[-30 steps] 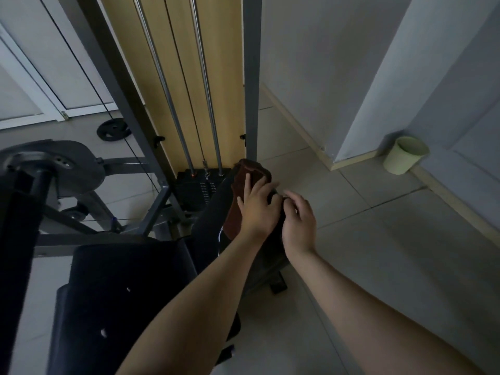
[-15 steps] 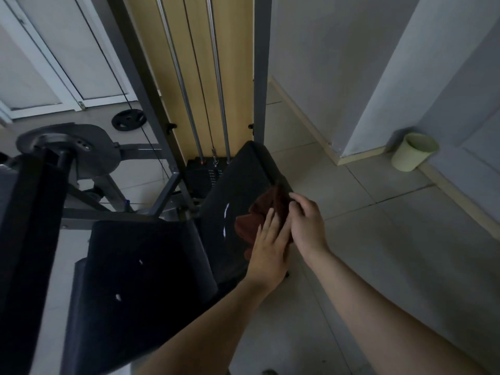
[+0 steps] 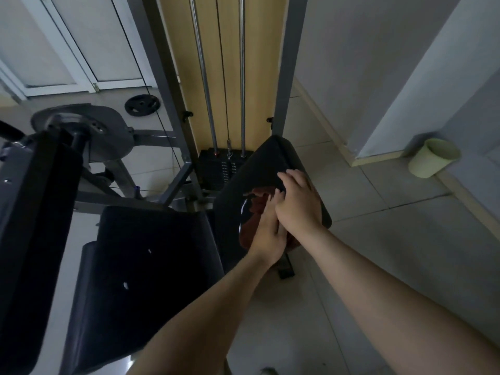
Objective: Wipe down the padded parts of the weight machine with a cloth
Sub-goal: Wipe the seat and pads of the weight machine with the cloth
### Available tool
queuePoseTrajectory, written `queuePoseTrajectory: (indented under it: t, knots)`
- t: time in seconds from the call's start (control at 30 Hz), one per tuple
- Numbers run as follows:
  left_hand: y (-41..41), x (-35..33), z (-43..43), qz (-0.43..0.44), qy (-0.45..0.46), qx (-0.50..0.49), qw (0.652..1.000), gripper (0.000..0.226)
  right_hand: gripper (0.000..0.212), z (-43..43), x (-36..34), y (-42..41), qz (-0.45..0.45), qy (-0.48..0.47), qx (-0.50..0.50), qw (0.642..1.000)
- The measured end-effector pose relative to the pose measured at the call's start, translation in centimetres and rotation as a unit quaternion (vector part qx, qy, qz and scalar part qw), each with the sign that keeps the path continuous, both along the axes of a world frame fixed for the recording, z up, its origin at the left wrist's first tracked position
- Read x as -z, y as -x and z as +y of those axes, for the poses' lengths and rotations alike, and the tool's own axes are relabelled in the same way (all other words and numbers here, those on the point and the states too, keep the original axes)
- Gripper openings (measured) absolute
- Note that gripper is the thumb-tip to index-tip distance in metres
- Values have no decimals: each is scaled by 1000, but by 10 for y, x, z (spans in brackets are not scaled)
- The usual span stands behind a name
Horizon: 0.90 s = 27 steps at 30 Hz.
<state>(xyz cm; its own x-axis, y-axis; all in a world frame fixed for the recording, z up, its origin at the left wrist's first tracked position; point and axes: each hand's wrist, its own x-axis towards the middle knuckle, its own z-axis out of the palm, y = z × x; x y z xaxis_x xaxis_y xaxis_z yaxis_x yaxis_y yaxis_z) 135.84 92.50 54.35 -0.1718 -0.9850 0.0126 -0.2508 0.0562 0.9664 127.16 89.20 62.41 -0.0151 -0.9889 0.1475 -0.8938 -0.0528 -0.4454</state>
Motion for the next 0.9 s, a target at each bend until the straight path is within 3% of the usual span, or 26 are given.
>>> queuePoseTrajectory:
  t: [0.17,0.37,0.5,0.63,0.7,0.77,0.9]
  knots:
    - [-6,36,-24,-13,-57,-129,990,59,45,-2,11,-2,77,19,4,997]
    - [-35,66,-59,-14,-219,-234,947,59,45,-3,18,-5,138,42,-13,989]
    - [-17,34,-33,18,-132,-167,977,55,49,-3,15,-6,101,32,4,994]
    - [1,14,-12,-36,3,-70,997,53,55,-9,6,-3,-11,9,89,996]
    - [-3,18,-16,-53,17,-61,997,53,57,-8,5,-3,14,-6,72,997]
    - [-10,28,-25,-34,-4,-84,996,53,58,-6,8,-5,64,-8,48,997]
    - [-29,54,-55,-22,-159,-188,969,55,56,-6,11,-7,75,-9,61,995]
